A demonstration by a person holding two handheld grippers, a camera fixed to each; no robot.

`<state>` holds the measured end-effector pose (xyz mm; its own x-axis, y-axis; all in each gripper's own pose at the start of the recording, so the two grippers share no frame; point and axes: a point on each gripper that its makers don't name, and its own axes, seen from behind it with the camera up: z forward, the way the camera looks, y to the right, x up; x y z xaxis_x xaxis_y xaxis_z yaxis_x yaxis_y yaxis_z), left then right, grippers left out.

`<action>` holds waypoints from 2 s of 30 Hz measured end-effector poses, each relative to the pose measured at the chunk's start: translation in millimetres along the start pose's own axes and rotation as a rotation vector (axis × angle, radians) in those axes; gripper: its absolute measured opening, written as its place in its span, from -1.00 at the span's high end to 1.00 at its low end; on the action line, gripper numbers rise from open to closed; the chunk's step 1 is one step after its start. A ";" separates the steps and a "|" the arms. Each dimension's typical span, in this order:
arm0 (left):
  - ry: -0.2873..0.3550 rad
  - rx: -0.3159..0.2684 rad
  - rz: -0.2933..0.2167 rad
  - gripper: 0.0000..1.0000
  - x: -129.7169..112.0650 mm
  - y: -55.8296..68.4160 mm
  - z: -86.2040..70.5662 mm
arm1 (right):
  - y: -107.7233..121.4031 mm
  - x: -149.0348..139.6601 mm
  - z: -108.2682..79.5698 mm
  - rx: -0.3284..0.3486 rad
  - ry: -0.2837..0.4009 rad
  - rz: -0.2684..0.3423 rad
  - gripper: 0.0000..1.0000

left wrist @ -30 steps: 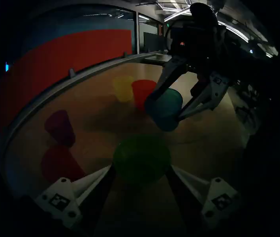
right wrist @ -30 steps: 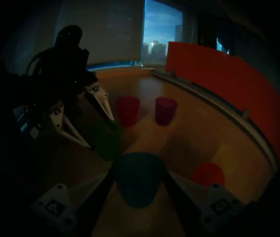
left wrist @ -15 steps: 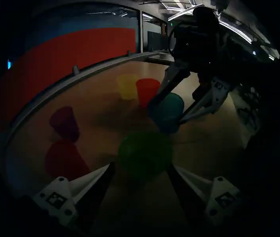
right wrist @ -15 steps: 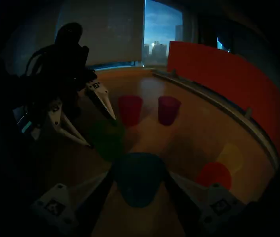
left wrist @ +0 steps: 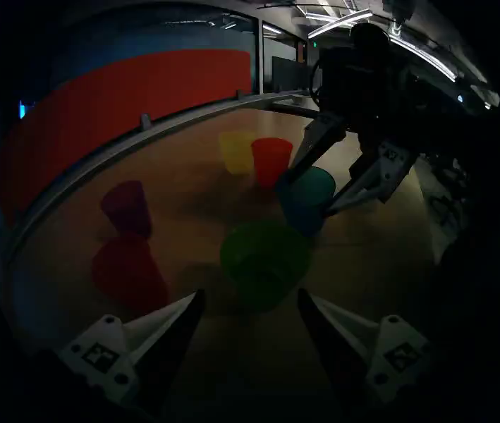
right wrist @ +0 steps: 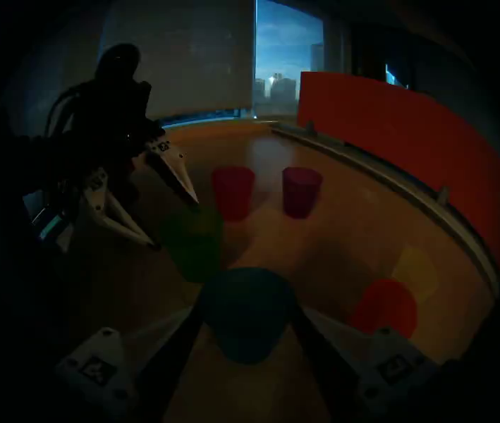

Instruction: Pour water

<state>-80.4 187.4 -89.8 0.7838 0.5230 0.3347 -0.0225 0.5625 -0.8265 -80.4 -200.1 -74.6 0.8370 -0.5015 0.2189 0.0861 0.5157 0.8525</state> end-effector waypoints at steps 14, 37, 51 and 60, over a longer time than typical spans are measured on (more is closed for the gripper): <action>-0.005 0.000 -0.002 -0.88 0.2 4.4 -1.7 | 0.7 -12.5 -10.0 -0.019 -0.014 0.015 -0.95; 0.019 0.094 -0.050 -0.92 -10.8 -8.1 -37.4 | 0.4 -30.4 -41.6 -0.075 -0.010 0.059 -0.97; 0.084 0.226 -0.121 -0.93 -18.6 -28.7 -75.2 | 5.2 -43.9 -74.6 -0.148 0.020 0.099 -0.98; 0.182 0.372 -0.150 -0.92 -6.0 -56.6 -101.8 | 26.0 -39.4 -102.3 -0.264 0.078 0.159 -0.99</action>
<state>-20.6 87.2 -91.1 0.8913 0.3153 0.3258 -0.0958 0.8334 -0.5443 -55.8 -95.8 -109.7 0.8893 -0.3505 0.2937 0.0793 0.7507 0.6558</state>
